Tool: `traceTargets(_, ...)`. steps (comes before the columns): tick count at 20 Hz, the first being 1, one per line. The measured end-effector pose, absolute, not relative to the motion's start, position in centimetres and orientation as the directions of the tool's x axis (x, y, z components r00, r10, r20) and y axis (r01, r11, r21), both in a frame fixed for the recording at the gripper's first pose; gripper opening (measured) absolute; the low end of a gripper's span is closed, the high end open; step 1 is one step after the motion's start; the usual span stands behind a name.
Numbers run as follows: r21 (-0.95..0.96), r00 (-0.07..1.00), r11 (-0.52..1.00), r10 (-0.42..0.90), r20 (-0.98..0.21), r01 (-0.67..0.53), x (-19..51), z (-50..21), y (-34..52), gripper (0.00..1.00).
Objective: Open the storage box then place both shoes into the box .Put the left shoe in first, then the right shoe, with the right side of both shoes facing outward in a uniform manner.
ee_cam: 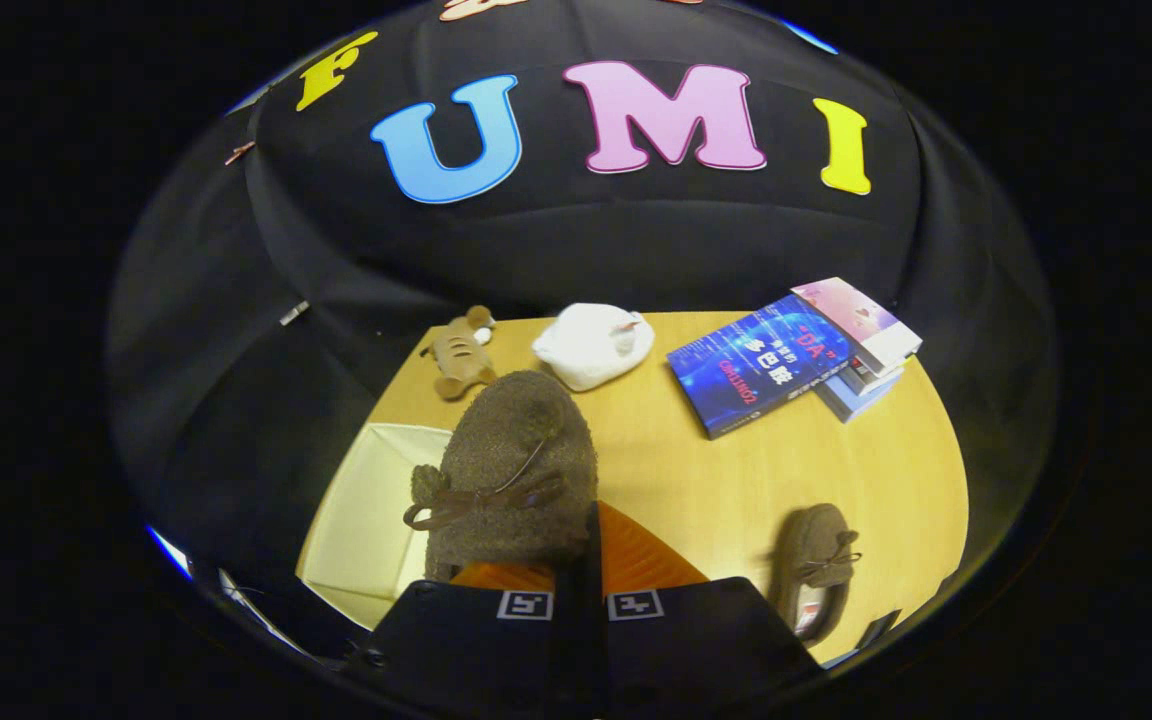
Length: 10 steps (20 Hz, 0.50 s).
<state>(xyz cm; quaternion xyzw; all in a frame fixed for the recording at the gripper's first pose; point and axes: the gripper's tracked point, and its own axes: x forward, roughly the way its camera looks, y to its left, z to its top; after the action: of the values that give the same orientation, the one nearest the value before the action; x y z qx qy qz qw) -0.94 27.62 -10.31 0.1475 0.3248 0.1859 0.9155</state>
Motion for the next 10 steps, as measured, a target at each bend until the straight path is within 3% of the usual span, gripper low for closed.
traceTargets(5,0.413,0.691,0.874,0.465,-0.554,-0.257,-1.4,-9.6,36.5,0.05)
traceTargets(10,0.412,0.634,0.884,0.451,-0.629,-0.22,-2.9,-14.6,43.6,0.05)
